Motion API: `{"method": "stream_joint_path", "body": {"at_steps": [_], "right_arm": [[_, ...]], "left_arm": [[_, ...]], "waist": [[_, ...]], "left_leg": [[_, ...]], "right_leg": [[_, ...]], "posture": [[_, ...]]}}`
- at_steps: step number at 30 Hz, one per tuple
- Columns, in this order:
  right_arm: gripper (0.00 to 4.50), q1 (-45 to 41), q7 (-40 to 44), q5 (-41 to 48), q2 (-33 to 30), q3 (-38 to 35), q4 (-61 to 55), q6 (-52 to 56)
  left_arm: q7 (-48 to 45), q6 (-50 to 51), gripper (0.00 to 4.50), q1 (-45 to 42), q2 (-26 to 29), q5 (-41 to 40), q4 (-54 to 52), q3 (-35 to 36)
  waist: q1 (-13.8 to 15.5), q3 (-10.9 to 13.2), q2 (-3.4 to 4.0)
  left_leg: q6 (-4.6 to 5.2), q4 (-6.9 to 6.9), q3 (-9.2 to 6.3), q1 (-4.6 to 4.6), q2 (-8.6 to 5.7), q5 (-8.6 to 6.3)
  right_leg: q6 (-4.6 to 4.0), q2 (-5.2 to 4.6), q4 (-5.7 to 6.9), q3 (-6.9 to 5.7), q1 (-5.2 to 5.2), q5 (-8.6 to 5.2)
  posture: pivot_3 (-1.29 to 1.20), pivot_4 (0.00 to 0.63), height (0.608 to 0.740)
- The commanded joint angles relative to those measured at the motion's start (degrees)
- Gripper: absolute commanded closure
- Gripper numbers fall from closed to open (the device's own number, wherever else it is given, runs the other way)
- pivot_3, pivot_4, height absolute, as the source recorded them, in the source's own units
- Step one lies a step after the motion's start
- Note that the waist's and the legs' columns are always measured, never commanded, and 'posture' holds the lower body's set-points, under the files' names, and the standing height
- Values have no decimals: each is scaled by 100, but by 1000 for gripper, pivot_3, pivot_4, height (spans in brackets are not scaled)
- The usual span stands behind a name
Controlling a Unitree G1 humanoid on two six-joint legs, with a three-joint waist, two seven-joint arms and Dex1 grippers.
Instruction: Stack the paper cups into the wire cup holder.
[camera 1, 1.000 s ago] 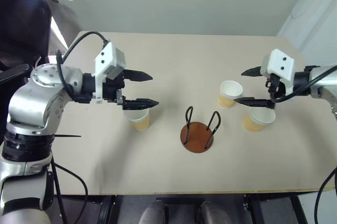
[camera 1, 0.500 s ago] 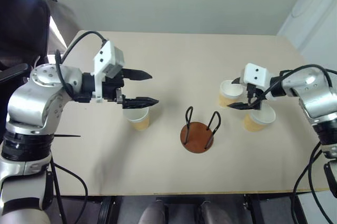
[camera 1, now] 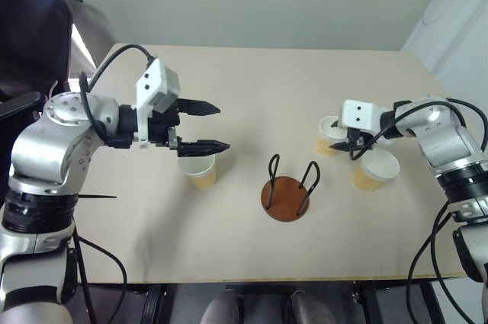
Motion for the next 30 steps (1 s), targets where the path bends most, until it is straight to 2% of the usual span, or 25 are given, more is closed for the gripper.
{"method": "stream_joint_path", "body": {"at_steps": [1, 4, 5, 20, 30], "right_arm": [[3113, -110, 68, -46, 26, -91, -132, -66], [4296, -105, 102, -84, 36, -116, -117, -85], [4492, -101, 111, -93, 35, -122, -109, -92], [4492, -82, 265, -63, -1, -226, -175, -37], [4492, -233, 395, 249, -197, -643, -894, 482]], "left_arm": [[-15, -105, 0, -34, 66, 6, -49, 80], [-14, -118, 0, -31, 65, 16, -43, 72], [-13, -121, 0, -24, 65, 17, -50, 70], [18, -125, 0, -12, 28, 2, -49, 67], [6, -166, 0, -42, 5, 11, 5, 37]], "waist": [[-1, 0, 0], [2, 0, 0], [3, 0, 0], [2, 0, 0], [2, 1, 1]], "left_leg": [[0, 0, 0, 0, 0, 0], [-1, -2, -1, -1, 0, 0], [-1, -2, -1, -2, 0, -1], [-4, -4, -1, -3, 0, -1], [-4, -7, -1, -4, 0, -1]], "right_leg": [[0, 0, 0, 0, 0, 0], [0, 0, 0, -1, 0, 0], [0, 0, 0, -1, 0, 0], [0, 0, -1, 0, 0, 0], [0, 0, -2, 0, 0, 0]], "posture": [[0, 150, 740], [0, 150, 740], [0, 150, 740], [0, 150, 740], [0, 150, 740]]}}
